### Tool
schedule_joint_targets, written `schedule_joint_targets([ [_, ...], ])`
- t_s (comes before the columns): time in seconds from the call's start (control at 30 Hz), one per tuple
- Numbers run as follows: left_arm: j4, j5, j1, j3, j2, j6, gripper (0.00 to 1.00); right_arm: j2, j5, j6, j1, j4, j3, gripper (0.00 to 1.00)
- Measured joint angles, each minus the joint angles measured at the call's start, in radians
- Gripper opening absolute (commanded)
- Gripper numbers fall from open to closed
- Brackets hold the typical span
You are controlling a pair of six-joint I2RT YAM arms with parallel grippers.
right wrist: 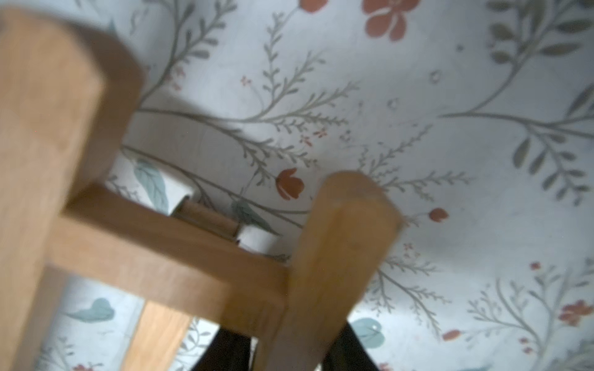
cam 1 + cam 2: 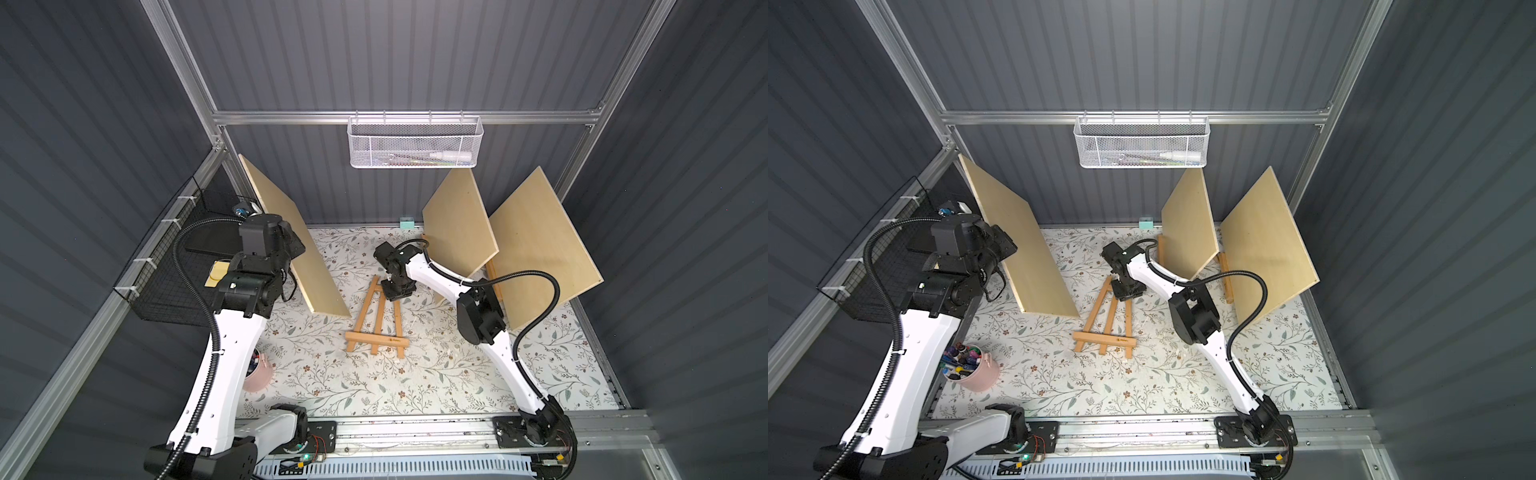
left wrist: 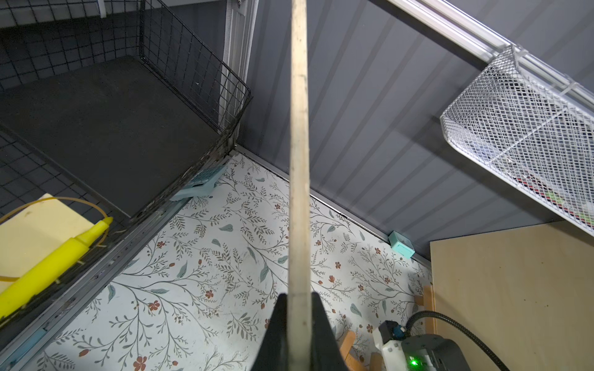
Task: Assemble the easel
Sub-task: Adjust the easel at the center of the board, then pick up the easel at the center of the board.
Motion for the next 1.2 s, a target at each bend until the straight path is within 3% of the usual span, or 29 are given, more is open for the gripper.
schedule_joint_targets([
  [0.2,0.0,-0.025,0.0,0.001,0.0,0.005,0.0,-0.151,-0.078,0.002,-0.056,0.097,-0.242,0.12],
  [0.37,-0.031,-0.029,0.0,0.034,0.0,0.032,0.0,-0.34,-0.139,0.008,-0.122,0.148,-0.391,0.1],
  [0.53,-0.037,0.037,0.003,0.048,0.005,0.036,0.0,-0.518,-0.253,0.055,-0.199,0.186,-0.402,0.09],
  [0.7,-0.031,0.15,0.003,0.016,0.021,0.014,0.0,-0.574,-0.286,0.101,-0.239,0.197,-0.309,0.09],
  [0.9,-0.058,0.206,-0.001,-0.042,0.02,-0.014,0.0,-0.566,-0.023,0.079,-0.163,0.215,-0.194,0.08],
  [1.2,-0.13,0.14,-0.001,-0.05,0.018,-0.034,0.0,-0.412,0.484,-0.029,0.0,0.369,-0.188,0.04],
])
